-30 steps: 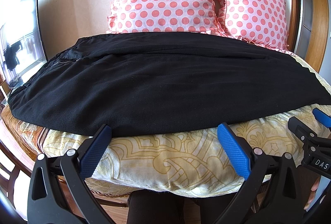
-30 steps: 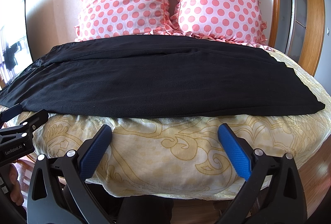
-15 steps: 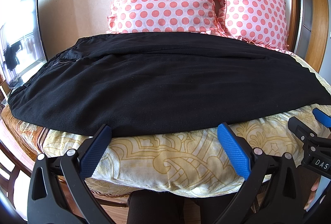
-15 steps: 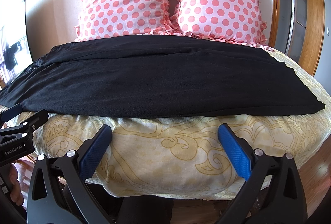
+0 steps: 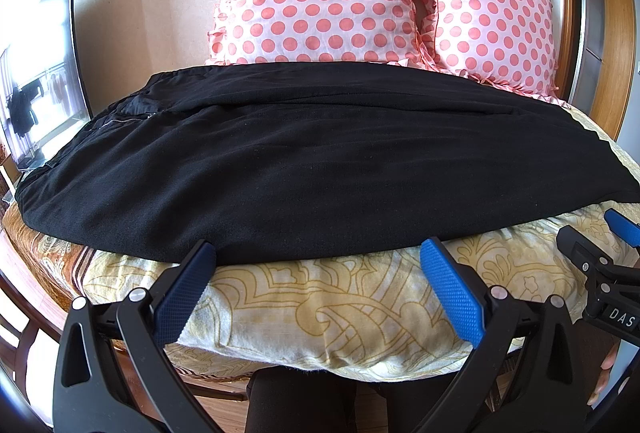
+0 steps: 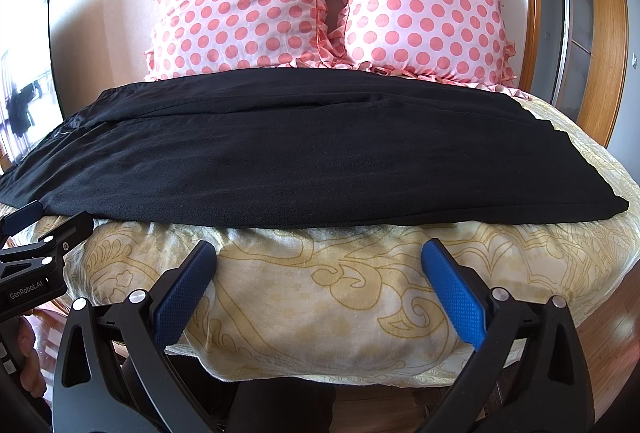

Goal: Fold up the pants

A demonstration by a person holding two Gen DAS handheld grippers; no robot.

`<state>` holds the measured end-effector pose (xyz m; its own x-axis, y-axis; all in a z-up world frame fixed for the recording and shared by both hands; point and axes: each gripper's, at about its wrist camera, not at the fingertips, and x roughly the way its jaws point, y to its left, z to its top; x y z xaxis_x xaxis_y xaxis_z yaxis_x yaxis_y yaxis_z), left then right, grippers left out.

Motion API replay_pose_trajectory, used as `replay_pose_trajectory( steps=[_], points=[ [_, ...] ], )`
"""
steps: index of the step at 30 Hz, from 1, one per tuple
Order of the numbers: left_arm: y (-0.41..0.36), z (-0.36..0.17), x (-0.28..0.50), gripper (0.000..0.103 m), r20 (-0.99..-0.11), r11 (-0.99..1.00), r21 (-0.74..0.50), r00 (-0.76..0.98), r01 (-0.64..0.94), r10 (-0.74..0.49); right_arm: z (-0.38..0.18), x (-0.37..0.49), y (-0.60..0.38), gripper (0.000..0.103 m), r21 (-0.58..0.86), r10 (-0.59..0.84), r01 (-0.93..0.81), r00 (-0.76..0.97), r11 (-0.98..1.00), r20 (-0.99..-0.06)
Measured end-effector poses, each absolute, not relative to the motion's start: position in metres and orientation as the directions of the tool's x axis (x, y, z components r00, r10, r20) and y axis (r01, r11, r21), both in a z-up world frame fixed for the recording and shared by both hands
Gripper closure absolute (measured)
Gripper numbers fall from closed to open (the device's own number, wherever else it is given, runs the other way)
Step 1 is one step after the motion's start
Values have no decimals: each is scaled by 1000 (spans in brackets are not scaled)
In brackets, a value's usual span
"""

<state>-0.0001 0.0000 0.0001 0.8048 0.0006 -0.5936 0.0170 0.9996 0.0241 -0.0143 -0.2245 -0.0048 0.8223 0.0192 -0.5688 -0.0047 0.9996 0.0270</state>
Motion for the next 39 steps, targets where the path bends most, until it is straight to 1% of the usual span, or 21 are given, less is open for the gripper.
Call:
replay_pose_trajectory(
  steps=[13, 17, 19, 21, 22, 24, 26, 28, 32, 35, 37, 39],
  points=[
    [0, 0, 0, 2, -597, 1000, 23, 802, 19, -2, -5, -15, -226, 1, 29, 28, -14, 822, 999, -569],
    [0, 1, 1, 2, -605, 999, 23, 796, 26, -6, -6, -18, -230, 1, 29, 52, -44, 826, 999, -561],
    [-1, 3, 4, 2, -610, 999, 22, 793, 32, -12, -5, -17, -236, 1, 37, 83, -76, 811, 996, -579],
    [4, 5, 0, 2, -623, 999, 18, 782, 36, -17, -3, -17, -242, 1, 63, 130, -115, 792, 991, -597],
    [8, 9, -2, 2, -623, 999, 7, 782, 41, -28, 0, -19, -251, 1, 104, 165, -128, 789, 986, -592],
    [13, 21, -12, 2, -588, 998, -11, 807, 68, -61, 11, -22, -271, 1, 189, 221, -136, 798, 972, -561],
    [17, 39, -17, 2, -528, 997, 10, 848, 72, -56, 28, -20, -296, 1, 253, 231, -110, 821, 961, -522],
    [20, 54, -13, 2, -490, 997, 35, 871, 64, -38, 43, -8, -325, 1, 315, 207, -45, 839, 948, -503],
    [29, 74, 15, 2, -460, 998, 47, 888, 49, -22, 66, 45, -381, 1, 408, 162, 82, 833, 909, -529],
    [33, 78, 44, 2, -459, 998, 69, 888, 10, 23, 69, 98, -422, 1, 341, 43, 201, 807, 918, -590],
    [38, 79, 64, 2, -466, 998, 58, 884, -9, 35, 68, 140, -449, 1, 281, -51, 290, 774, 915, -631],
    [42, 78, 80, 2, -479, 999, 41, 877, -19, 36, 65, 181, -476, 1, 272, -97, 364, 737, 891, -669]
  ],
)
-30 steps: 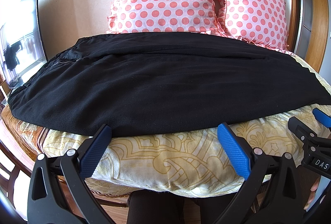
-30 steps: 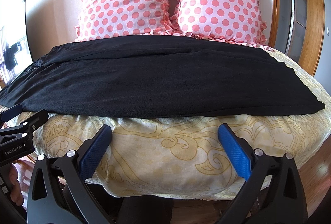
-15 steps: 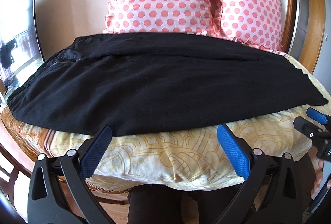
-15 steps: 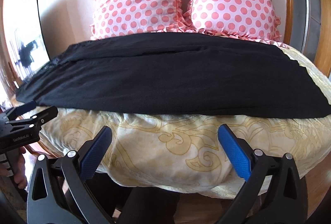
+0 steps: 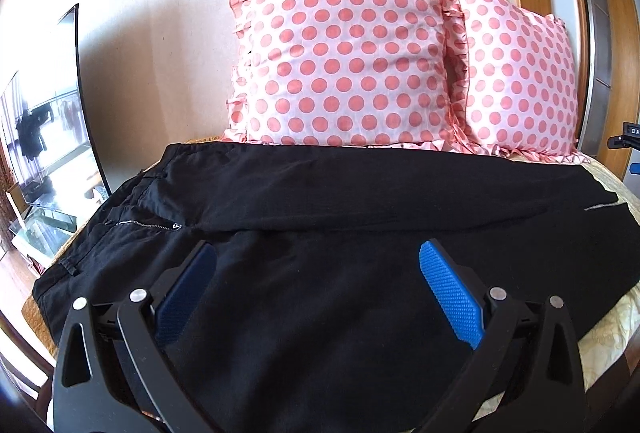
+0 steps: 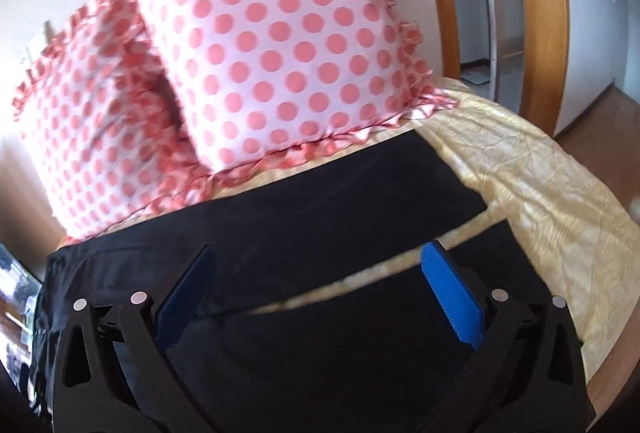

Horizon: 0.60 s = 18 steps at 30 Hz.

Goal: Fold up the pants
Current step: 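Grasp the black pants' leg end with the right tool and lift it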

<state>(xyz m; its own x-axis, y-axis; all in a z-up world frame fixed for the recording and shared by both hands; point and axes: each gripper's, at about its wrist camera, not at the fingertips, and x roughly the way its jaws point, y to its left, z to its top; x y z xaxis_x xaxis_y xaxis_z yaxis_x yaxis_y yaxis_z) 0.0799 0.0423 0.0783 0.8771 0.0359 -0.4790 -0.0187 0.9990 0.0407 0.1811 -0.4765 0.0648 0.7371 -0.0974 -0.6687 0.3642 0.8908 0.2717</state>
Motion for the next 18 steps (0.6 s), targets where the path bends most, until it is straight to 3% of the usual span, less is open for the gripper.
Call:
replay_pose_trajectory(
  steps=[2, 7, 9, 14, 18],
  points=[
    [46, 76, 92, 2, -494, 1000, 14, 869, -21, 25, 58, 218, -503, 9, 278, -125, 435, 697, 857, -706],
    [54, 64, 120, 2, -551, 996, -87, 832, 10, -56, 27, 299, -549, 38, 211, -186, 544, 584, 812, -790],
    [55, 59, 126, 2, -565, 994, -105, 822, 15, -72, 16, 317, -563, 44, 202, -193, 568, 559, 798, -806],
    [57, 52, 128, 2, -573, 988, -144, 809, 54, -128, -3, 341, -589, 48, 228, -193, 602, 551, 765, -812],
    [57, 49, 131, 2, -584, 982, -172, 794, 84, -170, -9, 350, -591, 48, 158, -243, 606, 525, 779, -816]
  ],
)
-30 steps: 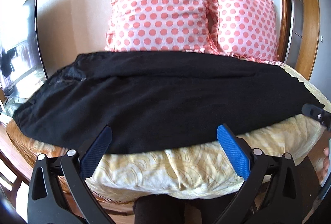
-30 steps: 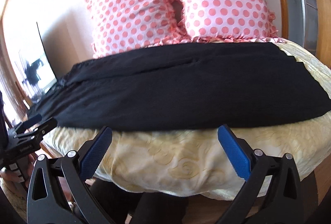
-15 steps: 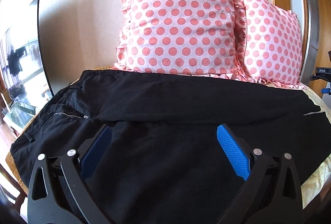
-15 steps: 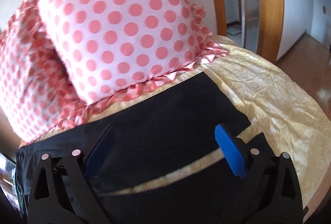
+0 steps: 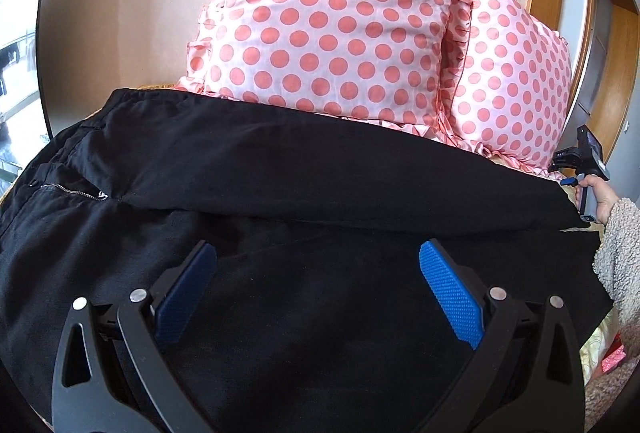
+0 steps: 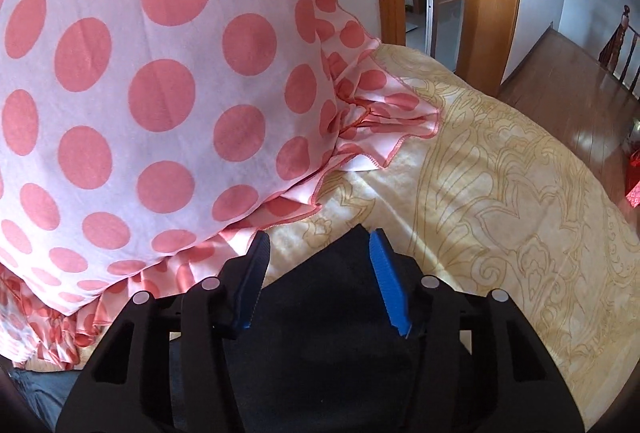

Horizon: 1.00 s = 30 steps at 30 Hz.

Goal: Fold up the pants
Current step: 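Grasp the black pants' leg end with the right tool and lift it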

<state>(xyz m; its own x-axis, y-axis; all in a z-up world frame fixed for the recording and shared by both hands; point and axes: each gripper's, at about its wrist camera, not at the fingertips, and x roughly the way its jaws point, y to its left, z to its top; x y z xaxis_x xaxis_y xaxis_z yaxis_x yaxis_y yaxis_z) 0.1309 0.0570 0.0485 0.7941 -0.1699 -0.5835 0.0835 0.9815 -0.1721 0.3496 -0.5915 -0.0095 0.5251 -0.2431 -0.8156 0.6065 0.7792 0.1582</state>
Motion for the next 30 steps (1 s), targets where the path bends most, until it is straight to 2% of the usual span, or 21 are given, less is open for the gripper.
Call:
replay_pose_trajectory(
  steps=[6, 9, 12, 14, 15, 16, 21, 30],
  points=[
    [55, 42, 140, 2, -633, 984, -163, 758, 68, -157, -22, 353, -595, 49, 137, -232, 581, 514, 802, -826],
    [56, 41, 140, 2, -641, 984, -167, 751, 66, -160, -26, 355, -596, 56, 105, -251, 573, 507, 813, -825],
    [59, 39, 142, 2, -652, 983, -178, 741, 54, -159, -27, 352, -599, 57, 129, -248, 576, 529, 807, -811],
    [62, 38, 144, 2, -658, 980, -192, 736, 45, -162, -28, 358, -593, 68, 41, -297, 556, 504, 830, -811],
    [64, 37, 144, 2, -659, 979, -200, 734, 38, -164, -28, 359, -589, 83, 23, -294, 526, 510, 850, -808],
    [66, 36, 145, 2, -660, 977, -212, 732, 32, -167, -29, 358, -589, 90, 23, -286, 513, 516, 858, -807],
    [76, 34, 144, 2, -658, 966, -260, 732, 2, -179, -12, 331, -586, 94, 128, -215, 476, 600, 870, -771],
    [94, 35, 136, 2, -604, 933, -358, 770, -32, -205, 53, 165, -557, 94, 398, -39, 295, 842, 869, -539]
  ],
)
